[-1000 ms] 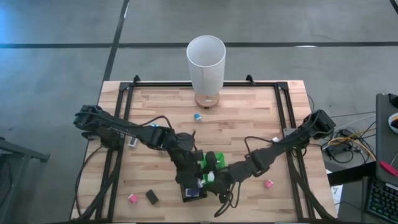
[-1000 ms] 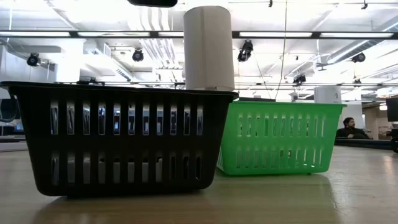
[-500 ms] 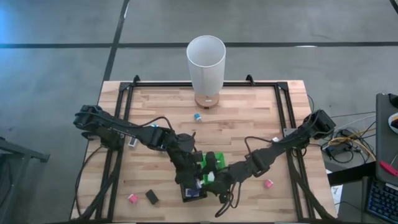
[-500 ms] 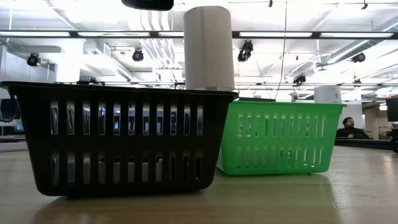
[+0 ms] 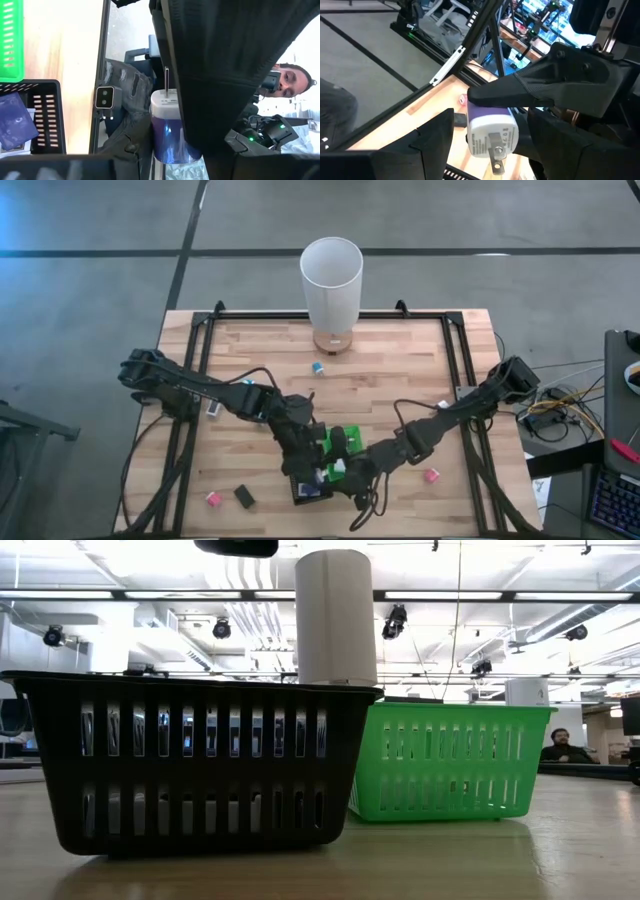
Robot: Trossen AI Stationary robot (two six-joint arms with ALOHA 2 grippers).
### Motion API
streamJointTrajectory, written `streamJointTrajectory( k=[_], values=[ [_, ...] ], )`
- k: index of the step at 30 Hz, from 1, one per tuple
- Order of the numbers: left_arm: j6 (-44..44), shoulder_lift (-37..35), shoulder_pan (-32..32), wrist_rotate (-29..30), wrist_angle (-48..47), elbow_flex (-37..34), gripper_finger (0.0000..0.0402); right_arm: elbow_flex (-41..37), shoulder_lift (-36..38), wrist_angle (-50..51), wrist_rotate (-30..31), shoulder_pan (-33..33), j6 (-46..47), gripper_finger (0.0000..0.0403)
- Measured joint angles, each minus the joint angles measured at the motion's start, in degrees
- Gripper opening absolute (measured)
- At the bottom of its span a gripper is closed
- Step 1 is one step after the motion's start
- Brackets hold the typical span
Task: Pick & Place Office items
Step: Put the purple charger adapter into the green bin
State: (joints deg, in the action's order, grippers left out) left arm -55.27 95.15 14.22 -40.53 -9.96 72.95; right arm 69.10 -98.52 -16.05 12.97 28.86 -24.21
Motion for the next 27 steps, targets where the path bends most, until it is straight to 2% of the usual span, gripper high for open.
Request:
streamJointTrajectory(
  k=[15, 20, 24, 27],
  values=[
    [0.0, 0.0, -0.2, 0.5, 0.0, 0.0, 0.0131, 0.0, 0.0, -0.1, 0.0, 0.0, 0.6, 0.0237],
    [-0.3, 0.0, -0.3, 0.9, 0.0, 0.0, 0.0131, 0.0, 0.0, -0.5, 0.0, -0.1, 1.7, 0.0193],
    [-0.5, 0.0, -0.3, 0.9, 0.0, 0.0, 0.0131, 0.0, 0.0, -0.4, -0.5, 0.0, 1.5, 0.0118],
    [-0.7, 0.0, -0.3, 0.9, 0.0, 0.0, 0.0131, 0.0, 0.0, -0.4, -2.1, -0.1, 1.1, 0.0117]
  ],
)
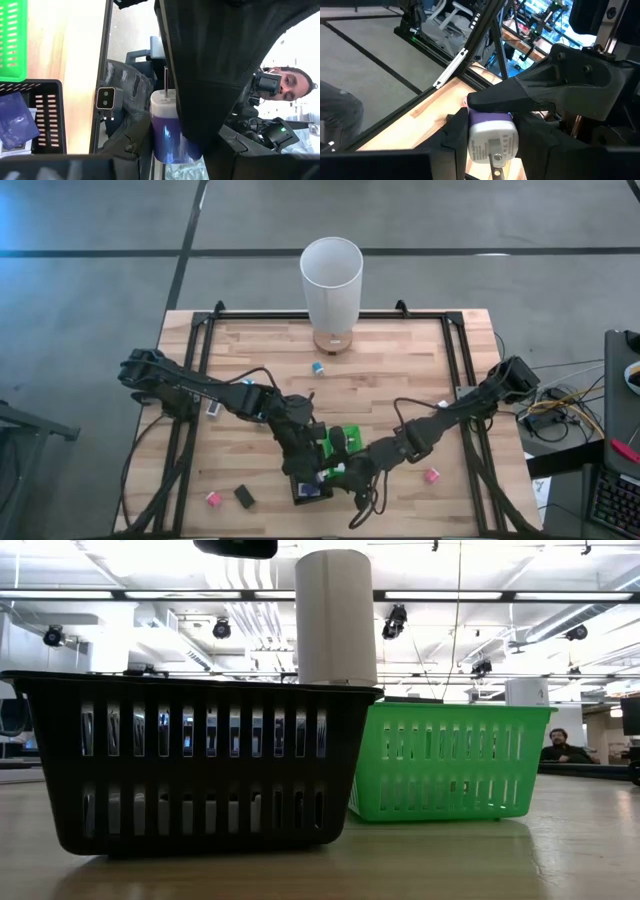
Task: Pick & Place Office items
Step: Put the purple charger adapter into the green bin
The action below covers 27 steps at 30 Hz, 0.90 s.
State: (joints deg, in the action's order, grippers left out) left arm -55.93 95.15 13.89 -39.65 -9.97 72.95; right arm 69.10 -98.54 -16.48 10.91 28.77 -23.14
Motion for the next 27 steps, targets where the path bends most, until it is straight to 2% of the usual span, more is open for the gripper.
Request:
streamJointTrajectory(
  k=[8, 14, 17, 27],
  values=[
    [-0.8, 0.0, -0.3, 0.7, 0.5, 0.0, 0.0135, -0.2, 0.0, 0.0, 1.9, 0.1, 0.0, 0.0117],
    [-0.5, 0.0, -0.7, 2.2, 3.7, 0.2, 0.0245, -0.5, -0.1, 0.1, 2.5, 0.1, -0.6, 0.0117],
    [-0.5, 0.0, -1.1, 2.2, 3.6, 0.2, 0.0278, -0.6, -0.1, 0.8, 2.6, 0.1, -0.3, 0.0117],
    [-0.5, -0.4, -5.8, -7.1, -5.5, -0.1, 0.0286, -0.7, -0.1, 6.9, 9.1, 0.1, 3.8, 0.0117]
  ],
)
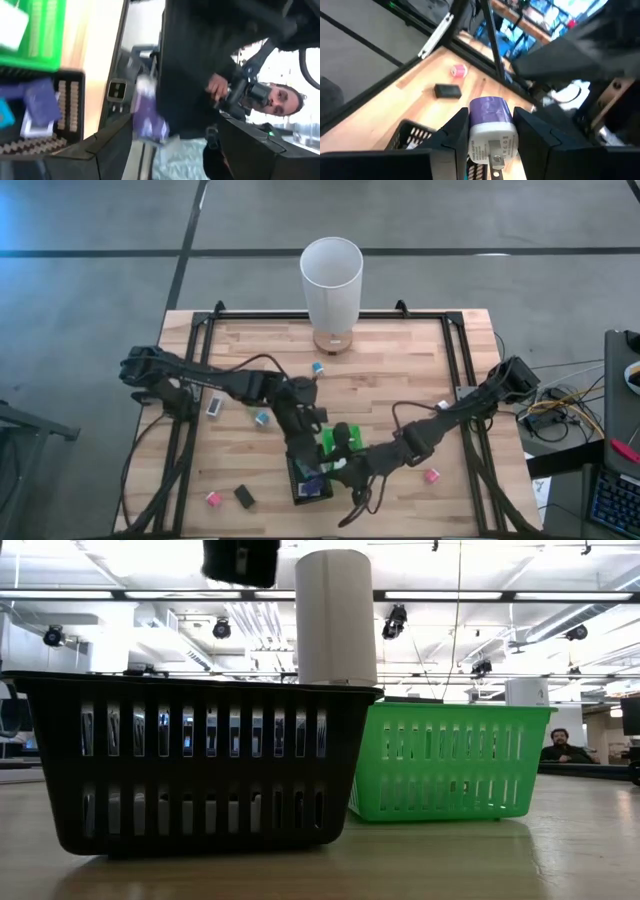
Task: Pick & Place Office items
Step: Put the purple charger adapter into the green bin
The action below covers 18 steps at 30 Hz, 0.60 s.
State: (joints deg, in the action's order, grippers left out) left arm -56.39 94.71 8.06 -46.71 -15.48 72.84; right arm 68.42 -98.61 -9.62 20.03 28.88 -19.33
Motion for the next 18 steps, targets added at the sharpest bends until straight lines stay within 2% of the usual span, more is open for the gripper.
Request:
streamJointTrajectory(
  k=[6, 11, 18],
  values=[
    [5.8, -0.2, -3.4, -6.1, -9.8, 0.0, 0.0286, -1.0, 0.0, 2.7, 1.5, -0.1, 5.1, 0.0117],
    [12.4, -0.4, -5.6, -9.4, -17.3, 0.0, 0.0286, -1.2, 0.0, 8.8, 5.7, -0.1, 10.8, 0.0117],
    [20.3, -0.6, -8.0, -12.9, -23.4, 0.0, 0.0286, -1.3, 0.0, 15.3, 7.2, -0.5, 18.9, 0.0117]
  ],
)
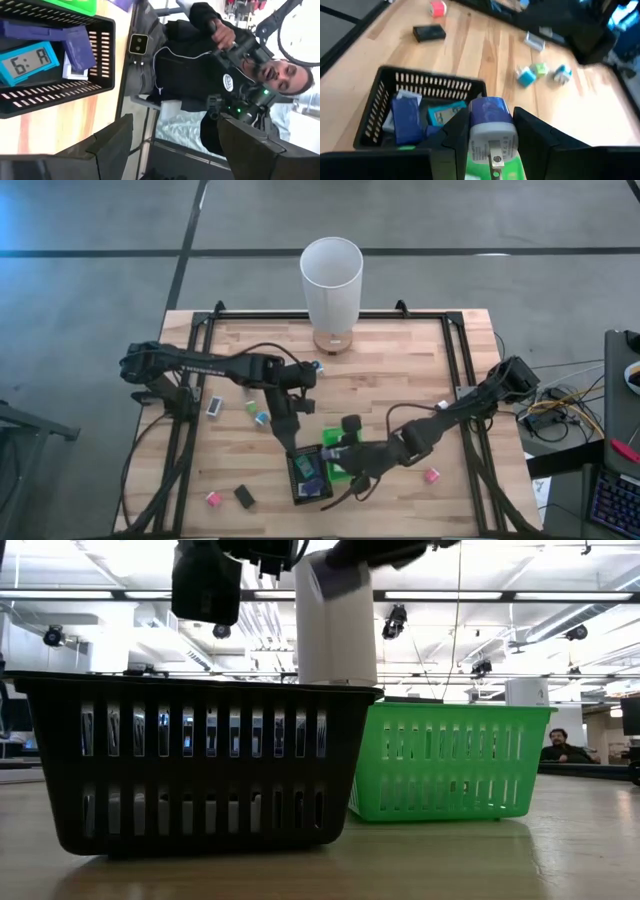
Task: Pick & Place Office items
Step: Put the purple charger adapter into the green bin
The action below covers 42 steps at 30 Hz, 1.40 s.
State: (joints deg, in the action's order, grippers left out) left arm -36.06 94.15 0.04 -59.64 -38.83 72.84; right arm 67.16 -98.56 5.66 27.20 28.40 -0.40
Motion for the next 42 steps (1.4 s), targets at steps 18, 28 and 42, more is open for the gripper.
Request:
streamJointTrajectory(
  k=[18, 28, 42],
  values=[
    [2.7, 0.0, -2.2, -1.9, -1.1, 0.0, 0.0287, -1.1, 0.0, 13.9, -16.4, -4.1, 23.2, 0.0117],
    [2.8, 0.0, -2.2, 2.2, -1.1, 0.0, 0.0287, -2.8, 0.0, 19.5, -19.9, -6.2, 30.4, 0.0117],
    [6.7, 0.0, -2.2, 11.7, -0.9, 0.0, 0.0287, -4.6, 0.0, 19.3, -20.3, -7.7, 30.4, 0.0123]
  ],
)
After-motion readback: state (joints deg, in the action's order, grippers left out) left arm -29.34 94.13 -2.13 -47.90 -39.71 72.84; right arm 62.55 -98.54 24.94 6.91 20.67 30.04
